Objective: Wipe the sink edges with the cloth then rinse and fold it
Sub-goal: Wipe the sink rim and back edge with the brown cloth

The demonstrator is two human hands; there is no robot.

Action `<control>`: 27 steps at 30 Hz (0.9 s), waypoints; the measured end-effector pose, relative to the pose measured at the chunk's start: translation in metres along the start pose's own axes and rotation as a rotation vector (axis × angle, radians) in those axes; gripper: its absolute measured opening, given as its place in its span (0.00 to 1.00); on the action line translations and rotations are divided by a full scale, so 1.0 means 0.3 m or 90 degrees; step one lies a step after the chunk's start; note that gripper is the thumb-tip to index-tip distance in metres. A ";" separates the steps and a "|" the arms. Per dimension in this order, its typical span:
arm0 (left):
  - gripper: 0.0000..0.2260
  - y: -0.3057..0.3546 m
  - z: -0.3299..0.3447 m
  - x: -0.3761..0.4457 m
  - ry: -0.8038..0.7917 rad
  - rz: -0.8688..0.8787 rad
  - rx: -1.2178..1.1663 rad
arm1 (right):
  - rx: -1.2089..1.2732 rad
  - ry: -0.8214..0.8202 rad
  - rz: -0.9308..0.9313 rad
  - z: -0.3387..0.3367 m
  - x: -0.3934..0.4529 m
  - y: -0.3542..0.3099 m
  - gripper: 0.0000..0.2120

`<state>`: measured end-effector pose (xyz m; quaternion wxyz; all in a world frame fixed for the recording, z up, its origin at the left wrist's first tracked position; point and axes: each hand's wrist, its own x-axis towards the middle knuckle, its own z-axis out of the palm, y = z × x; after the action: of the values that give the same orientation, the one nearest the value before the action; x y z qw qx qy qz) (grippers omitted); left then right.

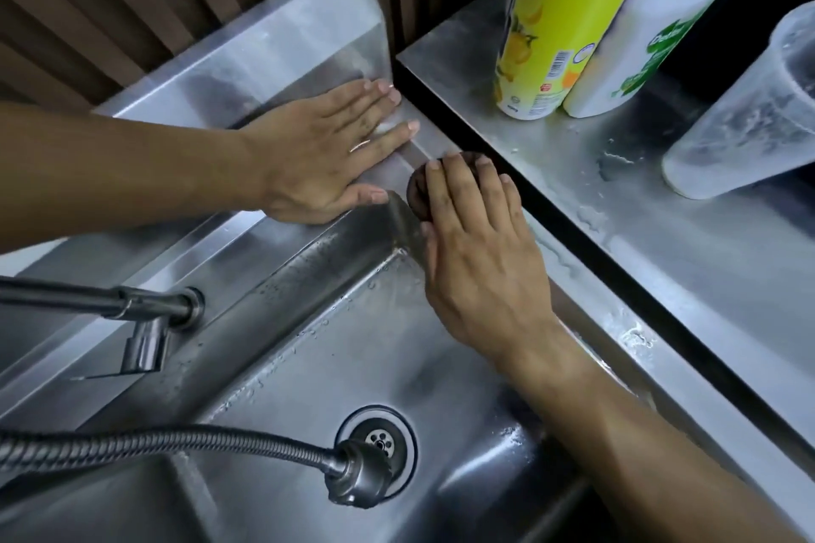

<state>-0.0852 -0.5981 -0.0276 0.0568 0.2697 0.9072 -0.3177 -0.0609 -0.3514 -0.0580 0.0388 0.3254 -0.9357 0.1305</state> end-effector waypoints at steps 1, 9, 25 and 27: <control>0.37 0.008 0.010 0.005 0.029 0.004 -0.035 | -0.005 -0.006 0.003 -0.001 0.023 0.001 0.27; 0.35 0.050 0.048 0.017 0.127 -0.005 -0.186 | 0.017 0.021 0.128 0.005 -0.109 -0.045 0.28; 0.35 0.060 -0.043 0.049 -0.043 -0.035 -0.368 | 0.036 0.053 0.178 -0.001 -0.188 -0.034 0.27; 0.33 0.101 -0.075 0.050 -0.042 -0.092 -0.434 | 0.040 0.067 0.176 0.001 -0.162 -0.039 0.26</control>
<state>-0.0804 -0.5579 -0.0305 0.1500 0.1597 0.9757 -0.0081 -0.0156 -0.3310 -0.0633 0.0594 0.1869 -0.9638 0.1805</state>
